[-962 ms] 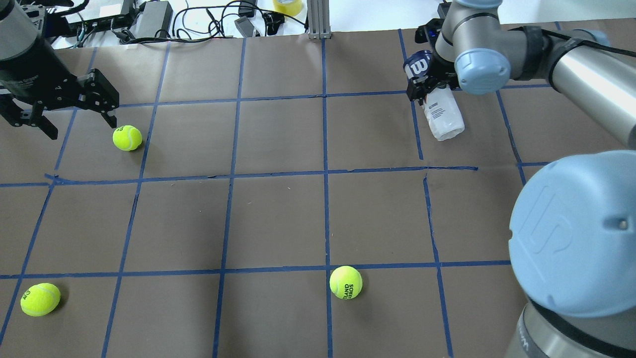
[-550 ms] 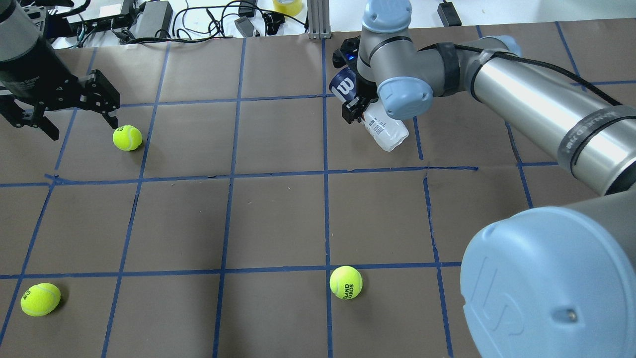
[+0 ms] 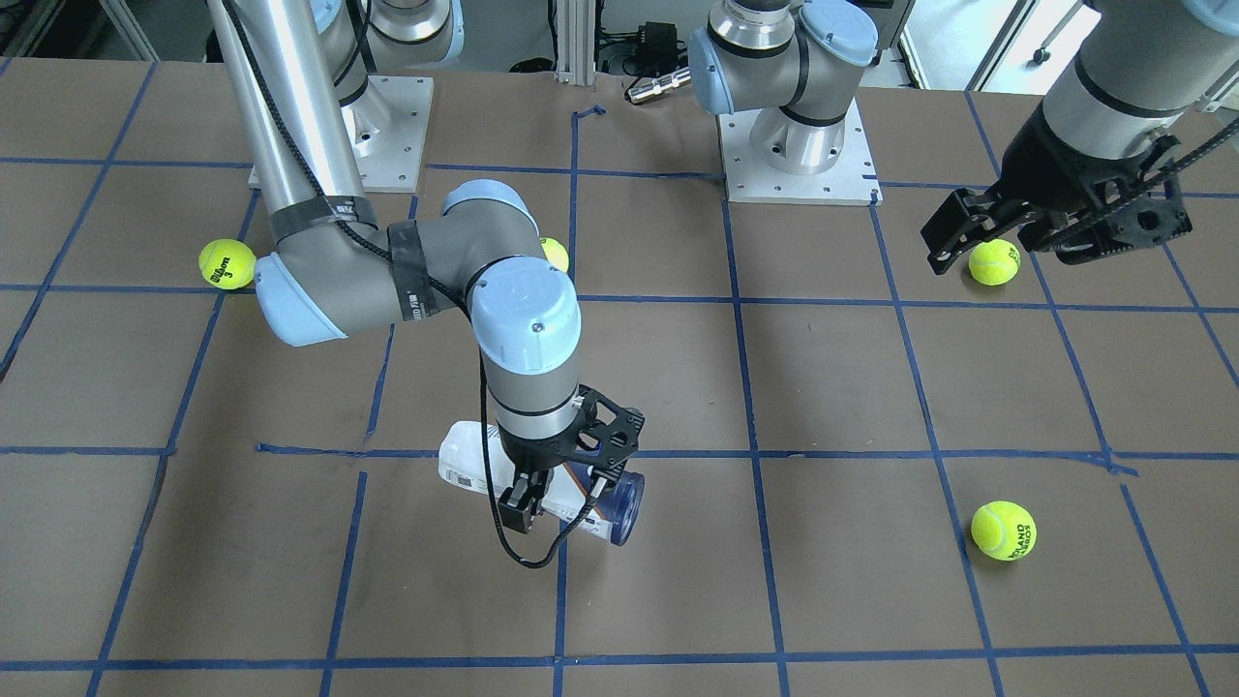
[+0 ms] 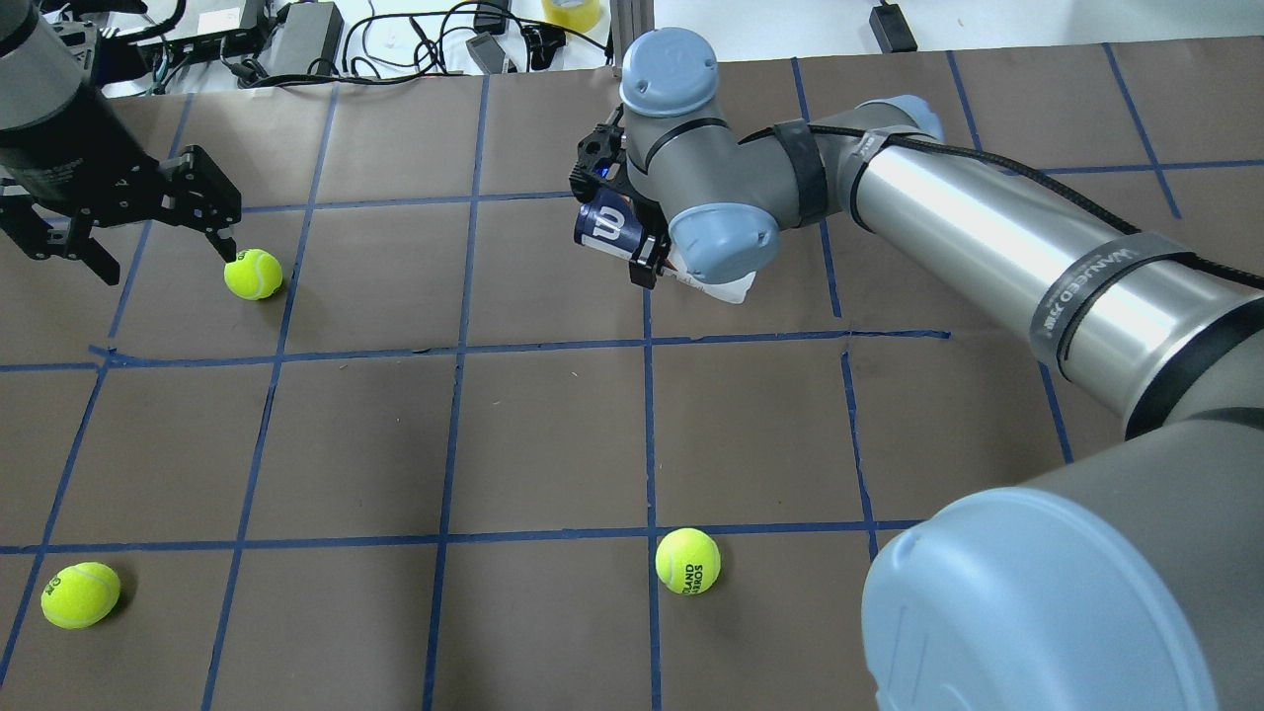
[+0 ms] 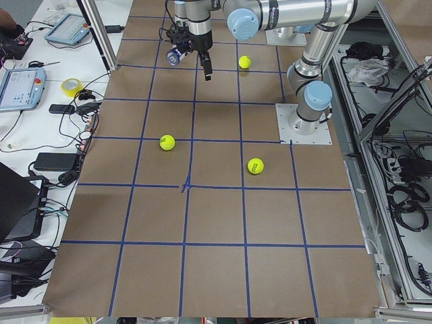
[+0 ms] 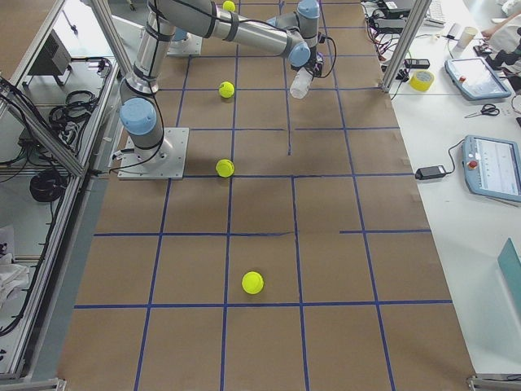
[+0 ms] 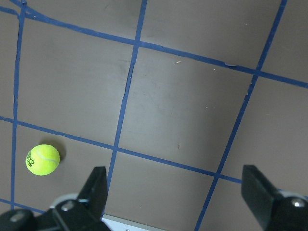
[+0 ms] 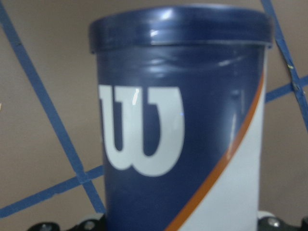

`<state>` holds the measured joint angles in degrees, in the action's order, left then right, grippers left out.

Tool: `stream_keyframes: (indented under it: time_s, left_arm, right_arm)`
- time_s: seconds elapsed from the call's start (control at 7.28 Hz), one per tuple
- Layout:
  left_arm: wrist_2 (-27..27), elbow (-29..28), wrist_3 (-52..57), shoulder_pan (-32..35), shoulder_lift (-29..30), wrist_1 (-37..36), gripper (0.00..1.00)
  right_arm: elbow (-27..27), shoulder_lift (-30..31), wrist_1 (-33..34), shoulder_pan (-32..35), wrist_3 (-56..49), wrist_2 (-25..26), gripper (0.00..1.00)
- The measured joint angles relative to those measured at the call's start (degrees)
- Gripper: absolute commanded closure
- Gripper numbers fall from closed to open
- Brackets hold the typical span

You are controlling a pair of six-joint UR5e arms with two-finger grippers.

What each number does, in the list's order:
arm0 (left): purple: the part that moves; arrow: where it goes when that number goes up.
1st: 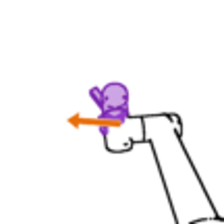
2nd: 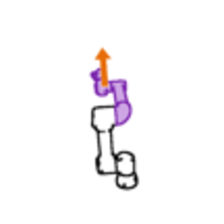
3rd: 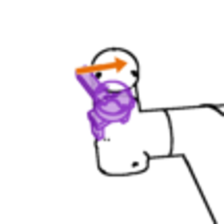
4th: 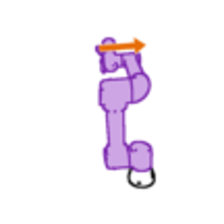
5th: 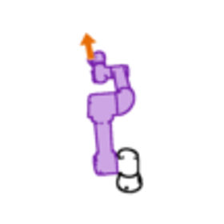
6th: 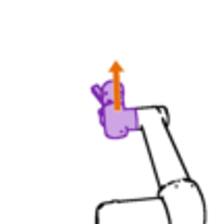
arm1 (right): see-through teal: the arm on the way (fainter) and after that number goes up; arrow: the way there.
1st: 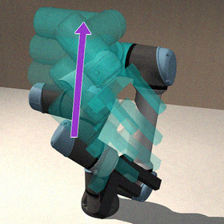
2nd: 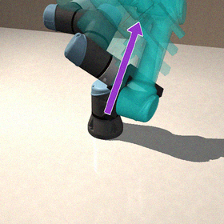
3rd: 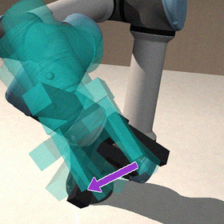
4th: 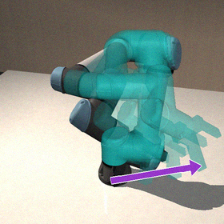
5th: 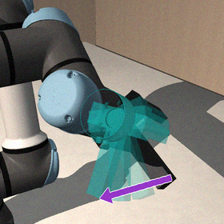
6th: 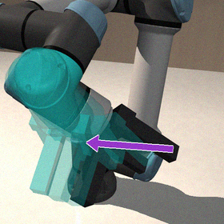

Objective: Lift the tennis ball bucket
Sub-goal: 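Carry the can with the right gripper toward the table center, then lay the can on its side and open the right gripper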

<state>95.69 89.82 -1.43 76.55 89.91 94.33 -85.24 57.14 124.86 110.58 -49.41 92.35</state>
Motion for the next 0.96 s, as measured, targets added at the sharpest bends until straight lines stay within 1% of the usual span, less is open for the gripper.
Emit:
stream_keyframes:
  time_s: [0.27,0.41,0.69,0.82,0.96]
  left_arm:
    - [-0.1,0.1,0.3,0.0,0.3,-0.3,0.0]
    - [-0.1,0.2,0.8,0.0,0.4,-0.7,0.0]
    - [0.0,1.1,1.3,0.0,0.5,-1.3,0.0]
    - [-0.1,1.3,1.3,-0.1,0.5,-1.4,0.0]
    - [-0.1,1.4,1.3,-0.1,0.5,-1.5,0.0]
  right_arm:
    - [-0.1,-1.5,0.4,4.2,-2.8,1.0,0.37]
    - [-0.1,-2.4,1.7,5.9,-4.0,1.1,0.37]
    - [-0.1,-3.3,3.7,7.6,-6.9,0.9,0.37]
    - [-0.2,-3.5,4.1,7.9,-8.1,0.8,0.25]
    - [-0.2,-3.6,4.6,8.2,-9.1,0.8,0.0]
